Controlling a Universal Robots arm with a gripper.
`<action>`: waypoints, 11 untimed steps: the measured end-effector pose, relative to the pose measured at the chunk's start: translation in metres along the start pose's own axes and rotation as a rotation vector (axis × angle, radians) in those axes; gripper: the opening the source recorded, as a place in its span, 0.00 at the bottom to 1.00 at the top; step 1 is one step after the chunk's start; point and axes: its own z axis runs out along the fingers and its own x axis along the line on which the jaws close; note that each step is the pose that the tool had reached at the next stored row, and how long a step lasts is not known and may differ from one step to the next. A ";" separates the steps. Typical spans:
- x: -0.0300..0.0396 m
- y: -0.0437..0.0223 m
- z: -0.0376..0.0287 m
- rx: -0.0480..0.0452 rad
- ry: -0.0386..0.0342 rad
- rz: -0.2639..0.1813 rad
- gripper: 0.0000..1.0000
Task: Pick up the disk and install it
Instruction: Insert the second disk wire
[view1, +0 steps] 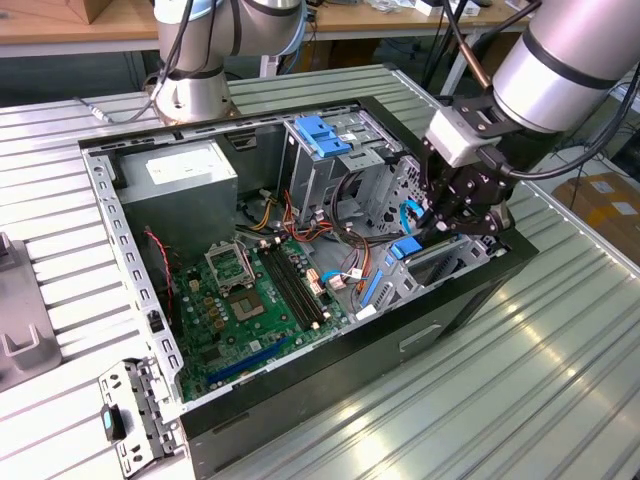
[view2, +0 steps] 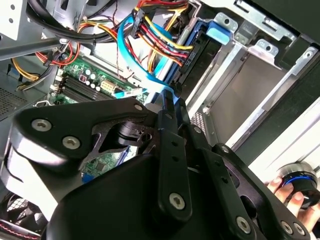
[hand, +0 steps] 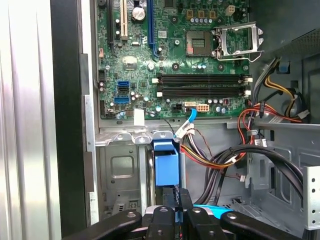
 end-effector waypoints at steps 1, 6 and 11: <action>-0.0002 -0.0012 0.0005 0.0000 0.0005 0.000 0.16; -0.0006 -0.0055 0.0029 0.0001 0.0018 0.000 0.16; -0.0006 -0.0066 0.0043 0.0001 0.0018 0.000 0.16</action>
